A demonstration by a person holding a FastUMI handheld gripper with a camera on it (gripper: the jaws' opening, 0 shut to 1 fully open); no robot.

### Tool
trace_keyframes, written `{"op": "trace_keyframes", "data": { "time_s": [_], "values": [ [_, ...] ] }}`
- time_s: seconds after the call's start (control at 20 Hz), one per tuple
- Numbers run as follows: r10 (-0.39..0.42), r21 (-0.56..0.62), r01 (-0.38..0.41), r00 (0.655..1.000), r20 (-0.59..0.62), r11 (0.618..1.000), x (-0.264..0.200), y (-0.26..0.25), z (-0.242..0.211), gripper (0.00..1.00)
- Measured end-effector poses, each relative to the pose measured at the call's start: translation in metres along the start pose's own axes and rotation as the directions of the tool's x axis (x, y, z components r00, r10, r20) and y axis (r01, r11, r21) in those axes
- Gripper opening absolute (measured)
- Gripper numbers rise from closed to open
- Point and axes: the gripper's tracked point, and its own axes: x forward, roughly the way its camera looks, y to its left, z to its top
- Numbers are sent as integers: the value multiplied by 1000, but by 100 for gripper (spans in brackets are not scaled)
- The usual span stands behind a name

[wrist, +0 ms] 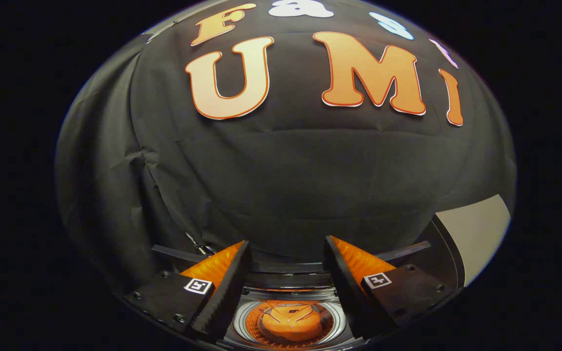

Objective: Put the clothes into the washing machine and then close the washing machine lid.

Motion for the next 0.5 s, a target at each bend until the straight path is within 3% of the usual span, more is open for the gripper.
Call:
{"op": "trace_keyframes", "data": {
  "time_s": [0.5],
  "values": [
    [16,-14,-16,1000,27,1000,-24,1,-18,97]
  ]
}}
